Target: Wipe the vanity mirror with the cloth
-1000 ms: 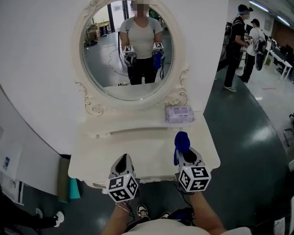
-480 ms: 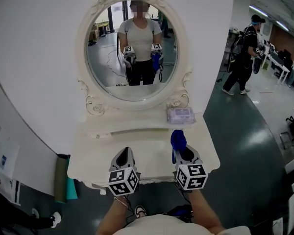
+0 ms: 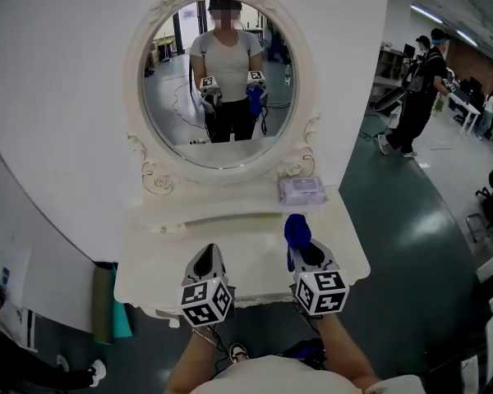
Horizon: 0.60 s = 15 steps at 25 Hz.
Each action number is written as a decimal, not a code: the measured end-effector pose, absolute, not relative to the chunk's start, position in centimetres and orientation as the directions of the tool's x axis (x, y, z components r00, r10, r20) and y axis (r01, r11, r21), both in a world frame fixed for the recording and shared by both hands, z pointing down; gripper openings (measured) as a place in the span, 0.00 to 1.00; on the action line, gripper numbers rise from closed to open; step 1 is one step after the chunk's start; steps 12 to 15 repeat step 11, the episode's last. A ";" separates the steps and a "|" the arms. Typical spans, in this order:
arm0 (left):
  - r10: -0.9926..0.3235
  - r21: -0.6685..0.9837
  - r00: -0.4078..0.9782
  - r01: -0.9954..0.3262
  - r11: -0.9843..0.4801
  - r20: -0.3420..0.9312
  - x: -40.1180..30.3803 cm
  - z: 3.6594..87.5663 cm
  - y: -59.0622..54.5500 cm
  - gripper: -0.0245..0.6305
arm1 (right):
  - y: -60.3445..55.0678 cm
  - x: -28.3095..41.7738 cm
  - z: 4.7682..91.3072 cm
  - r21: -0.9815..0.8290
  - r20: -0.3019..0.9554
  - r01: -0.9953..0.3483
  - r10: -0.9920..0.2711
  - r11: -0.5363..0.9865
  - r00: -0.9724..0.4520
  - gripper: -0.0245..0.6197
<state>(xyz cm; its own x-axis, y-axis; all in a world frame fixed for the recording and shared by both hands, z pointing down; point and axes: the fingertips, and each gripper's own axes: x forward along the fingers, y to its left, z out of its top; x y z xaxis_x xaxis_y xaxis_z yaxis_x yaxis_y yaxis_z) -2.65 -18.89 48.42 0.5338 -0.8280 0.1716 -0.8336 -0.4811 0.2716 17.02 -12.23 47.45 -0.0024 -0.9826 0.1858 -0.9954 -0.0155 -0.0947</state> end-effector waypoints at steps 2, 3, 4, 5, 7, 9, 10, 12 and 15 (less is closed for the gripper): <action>-0.829 0.275 0.533 -0.834 -0.479 0.172 -2.9 48.5 -18.9 0.04 | -12.2 16.8 47.5 -0.093 0.187 -0.996 -0.982 -0.014 -0.003 0.14; -0.829 0.277 0.532 -0.834 -0.478 0.173 -3.0 48.5 -18.9 0.05 | -12.2 16.7 47.5 -0.092 0.189 -0.996 -0.982 -0.014 -0.004 0.14; -0.829 0.279 0.532 -0.834 -0.477 0.174 -3.1 48.6 -18.9 0.05 | -12.2 16.6 47.5 -0.090 0.190 -0.996 -0.982 -0.014 -0.004 0.14; -0.829 0.281 0.532 -0.834 -0.476 0.174 -3.2 48.6 -18.9 0.05 | -12.2 16.5 47.5 -0.088 0.192 -0.996 -0.981 -0.013 -0.004 0.14; -0.829 0.280 0.531 -0.834 -0.475 0.175 -3.4 48.7 -19.0 0.05 | -12.3 16.2 47.5 -0.086 0.193 -0.996 -0.981 -0.012 -0.005 0.14; -0.829 0.275 0.531 -0.835 -0.477 0.176 -3.7 48.6 -19.1 0.05 | -12.5 15.9 47.5 -0.088 0.190 -0.996 -0.982 -0.012 -0.005 0.14; -0.828 0.272 0.532 -0.835 -0.478 0.176 -3.8 48.6 -19.2 0.05 | -12.6 15.7 47.5 -0.089 0.189 -0.996 -0.982 -0.013 -0.005 0.14; -0.828 0.269 0.532 -0.835 -0.479 0.177 -4.0 48.5 -19.3 0.05 | -12.8 15.6 47.5 -0.091 0.187 -0.996 -0.982 -0.013 -0.004 0.14; -0.828 0.269 0.532 -0.835 -0.479 0.177 -4.0 48.5 -19.3 0.05 | -12.8 15.6 47.5 -0.091 0.187 -0.996 -0.982 -0.013 -0.004 0.14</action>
